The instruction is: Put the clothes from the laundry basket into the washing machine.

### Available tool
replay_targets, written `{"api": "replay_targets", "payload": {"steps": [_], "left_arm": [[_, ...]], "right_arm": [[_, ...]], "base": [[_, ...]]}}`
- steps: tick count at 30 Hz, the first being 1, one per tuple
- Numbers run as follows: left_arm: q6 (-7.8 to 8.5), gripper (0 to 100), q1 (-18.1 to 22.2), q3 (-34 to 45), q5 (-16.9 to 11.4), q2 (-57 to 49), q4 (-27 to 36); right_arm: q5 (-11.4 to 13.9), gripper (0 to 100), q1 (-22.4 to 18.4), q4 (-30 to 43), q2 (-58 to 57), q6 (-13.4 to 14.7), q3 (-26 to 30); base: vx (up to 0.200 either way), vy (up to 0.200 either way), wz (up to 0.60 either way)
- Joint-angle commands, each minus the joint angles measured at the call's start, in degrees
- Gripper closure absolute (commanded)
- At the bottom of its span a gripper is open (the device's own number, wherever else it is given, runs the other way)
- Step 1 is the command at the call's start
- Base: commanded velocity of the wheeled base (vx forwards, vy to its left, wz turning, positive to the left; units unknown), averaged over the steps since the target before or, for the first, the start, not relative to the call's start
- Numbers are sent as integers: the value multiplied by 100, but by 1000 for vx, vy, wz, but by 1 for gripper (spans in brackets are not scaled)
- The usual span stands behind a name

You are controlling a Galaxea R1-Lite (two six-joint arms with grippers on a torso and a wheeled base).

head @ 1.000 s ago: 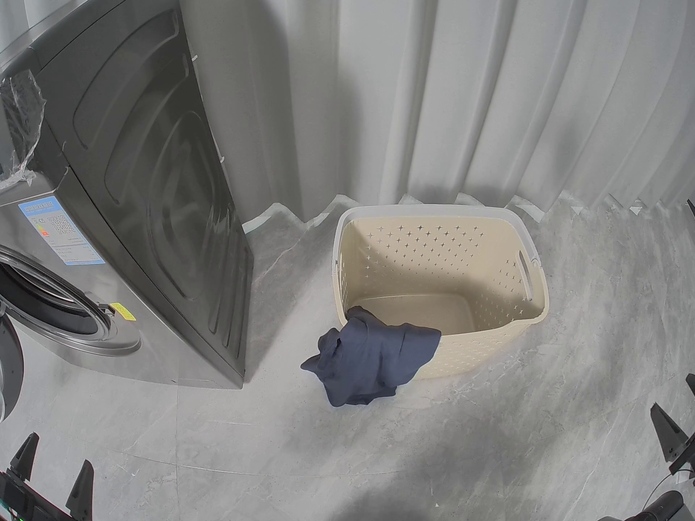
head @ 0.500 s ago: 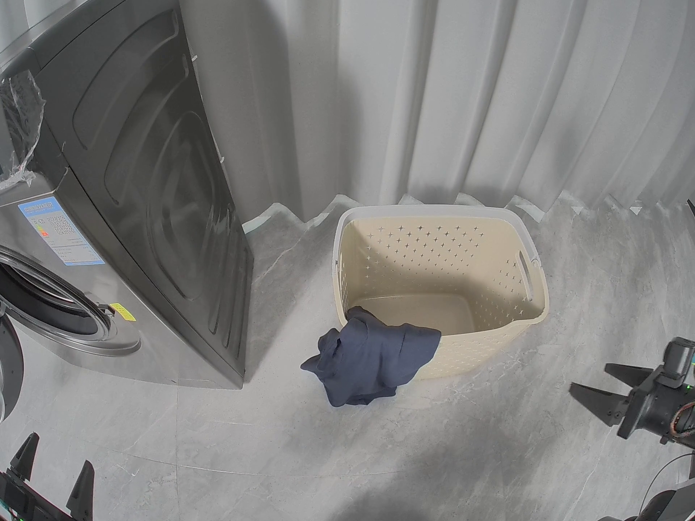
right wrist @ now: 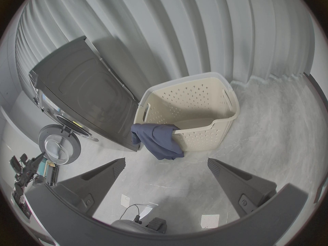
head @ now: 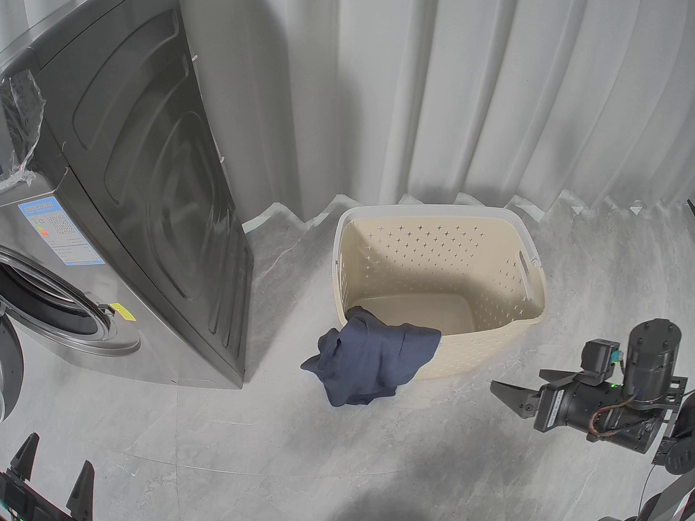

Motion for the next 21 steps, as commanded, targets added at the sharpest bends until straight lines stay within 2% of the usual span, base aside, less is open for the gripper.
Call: {"api": "replay_targets", "payload": {"steps": [1, 3, 10, 14, 15, 21], "left_arm": [[-1, 0, 1, 92, -2, -84, 0], [-10, 0, 1, 92, -2, -84, 0], [-10, 0, 1, 92, -2, -84, 0], [-10, 0, 1, 92, -2, -84, 0], [-10, 0, 1, 92, -2, -84, 0], [-10, 0, 1, 92, -2, -84, 0]], "right_arm": [[-270, 0, 213, -339, 1066, 54, -269], [-419, 0, 292, -515, 1251, 115, -480], [-621, 0, 397, -524, 1646, 212, -858], [-736, 0, 529, -462, 2007, 669, -1227], [-780, 0, 556, -462, 2068, 713, -1271], [-894, 0, 582, -515, 2525, 739, -1517]], "base": [[0, 0, 0], [0, 0, 0], [0, 0, 0], [0, 0, 0], [0, 0, 0], [0, 0, 0]]}}
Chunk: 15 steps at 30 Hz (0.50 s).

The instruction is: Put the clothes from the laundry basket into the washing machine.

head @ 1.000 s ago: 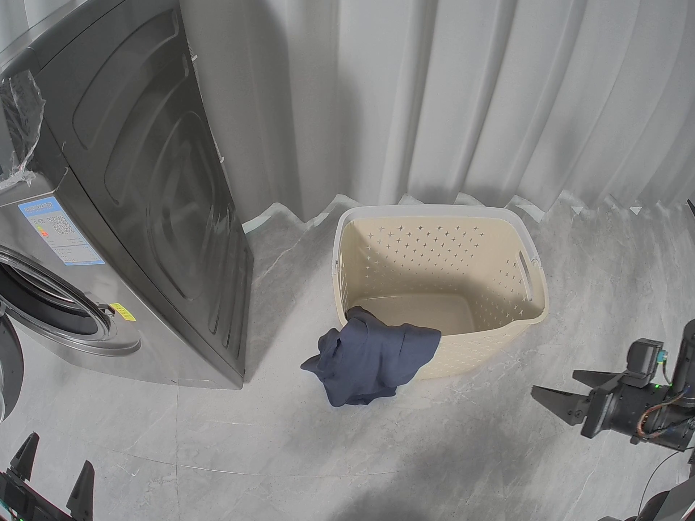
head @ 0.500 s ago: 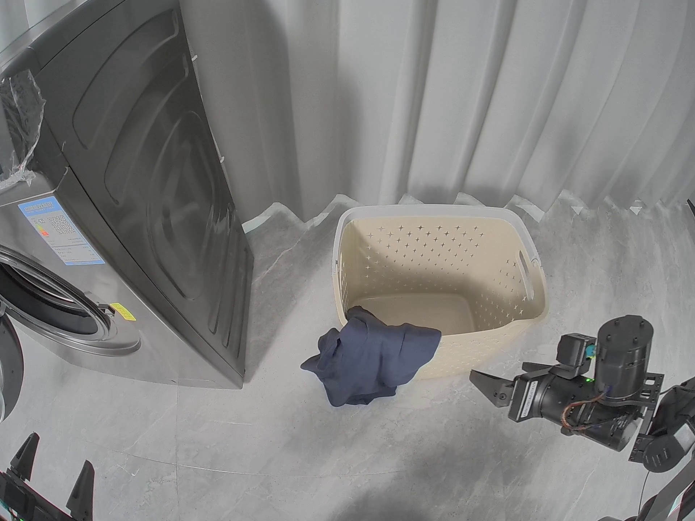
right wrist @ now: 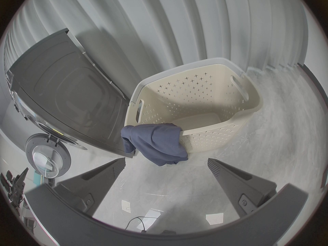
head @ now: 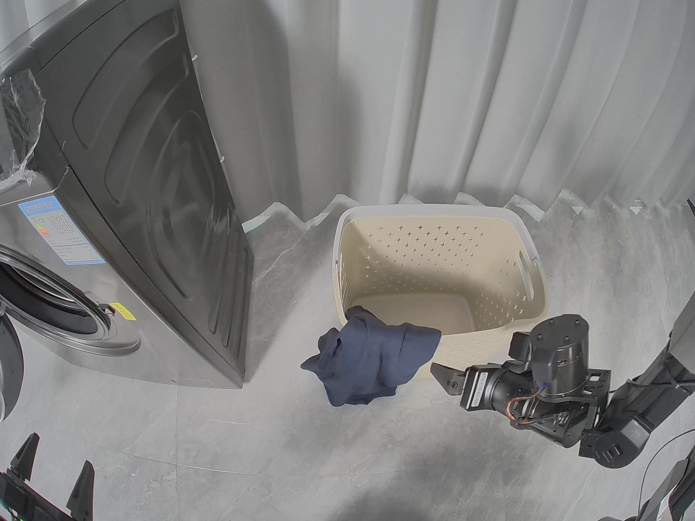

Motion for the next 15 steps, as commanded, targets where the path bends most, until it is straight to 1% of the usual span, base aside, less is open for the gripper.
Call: {"api": "replay_targets", "payload": {"steps": [1, 3, 6, 8, 11, 15], "left_arm": [[7, 0, 1, 92, -2, -84, 0], [7, 0, 1, 92, -2, -84, 0], [-1, 0, 1, 92, -2, -84, 0], [-1, 0, 1, 92, -2, -84, 0], [-1, 0, 1, 92, -2, -84, 0], [-1, 0, 1, 92, -2, -84, 0]], "right_arm": [[-27, 0, 38, -34, 504, 23, -247], [-27, 0, 91, -51, 653, 31, -361], [-36, 0, 179, -218, 925, 137, -590], [-53, 0, 232, -394, 1119, 119, -687], [-97, 0, 232, -429, 1312, 110, -819], [-89, 0, 214, -420, 1426, 102, -1038]], "base": [[0, 0, 0], [0, 0, 0], [0, 0, 0], [0, 0, 0], [0, 0, 0], [0, 0, 0]]}}
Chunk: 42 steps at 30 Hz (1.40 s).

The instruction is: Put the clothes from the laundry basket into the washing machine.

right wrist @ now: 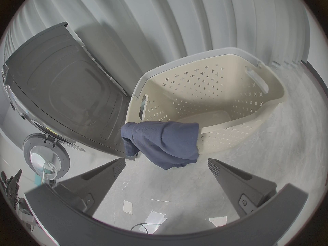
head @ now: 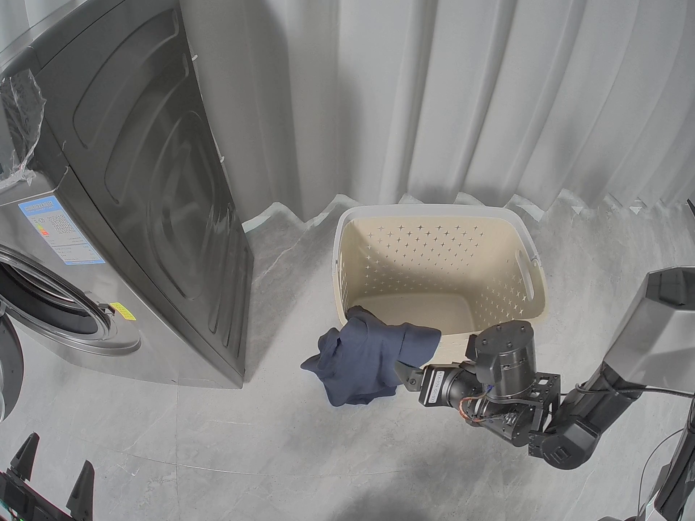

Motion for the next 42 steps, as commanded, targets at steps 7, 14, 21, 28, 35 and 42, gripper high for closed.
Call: {"api": "replay_targets", "payload": {"steps": [7, 14, 21, 28, 35, 42], "left_arm": [[-1, 0, 1, 92, 1, -84, 0], [7, 0, 1, 92, -8, -84, 0], [7, 0, 1, 92, -8, -84, 0], [-1, 0, -8, 92, -8, -84, 0], [-1, 0, -8, 92, -8, -84, 0], [7, 0, -8, 92, -8, -84, 0]], "right_arm": [[43, 0, 19, 62, 633, -19, -608], [78, 0, 2, 79, 967, -11, -1074], [131, 0, 2, 88, 1108, -11, -1426], [140, 0, -16, 88, 1468, -19, -1681], [175, 0, -33, 88, 1644, -28, -1892], [175, 0, -68, 71, 1881, -54, -2155]], "base": [[0, 0, 0], [0, 0, 0], [0, 0, 0], [0, 0, 0], [0, 0, 0], [0, 0, 0]]}}
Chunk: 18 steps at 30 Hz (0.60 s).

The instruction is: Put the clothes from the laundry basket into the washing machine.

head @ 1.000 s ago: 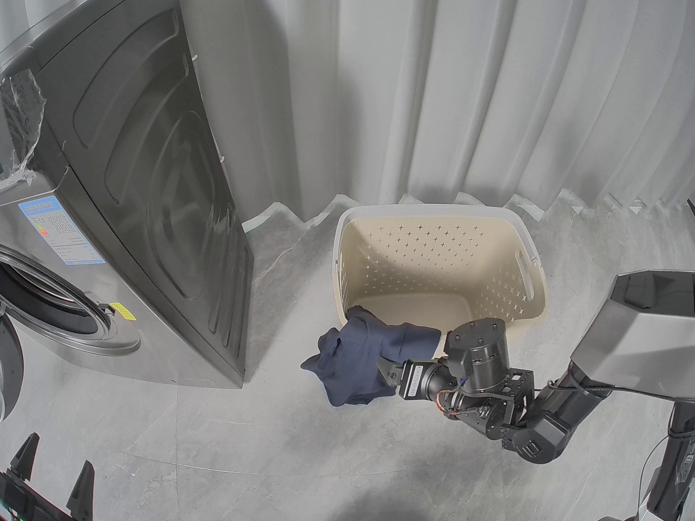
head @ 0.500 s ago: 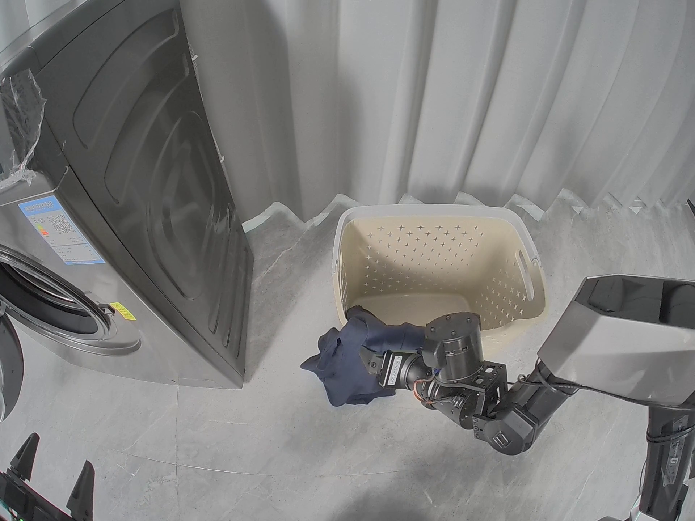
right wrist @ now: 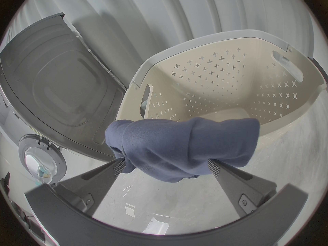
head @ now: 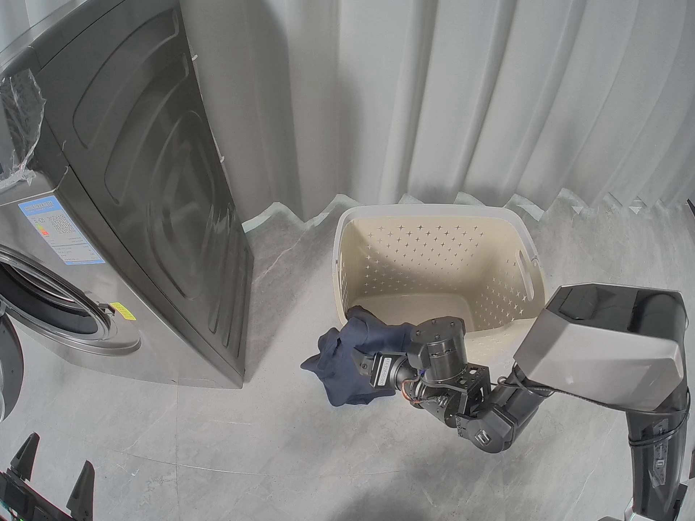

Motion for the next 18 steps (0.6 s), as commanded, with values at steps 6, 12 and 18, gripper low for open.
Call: {"api": "replay_targets", "payload": {"steps": [6, 12, 18], "left_arm": [[5, 0, -4, 92, -2, -84, 9], [5, 0, -4, 92, -2, -84, 9], [-13, 0, -4, 92, -2, -84, 9]], "right_arm": [[-2, 100, -27, -114, 213, -3, -212], [-2, 100, -1, -219, 134, -3, -168], [-11, 100, 175, -237, -630, -12, 386]], "base": [[0, 0, 0], [0, 0, 0], [0, 0, 0]]}}
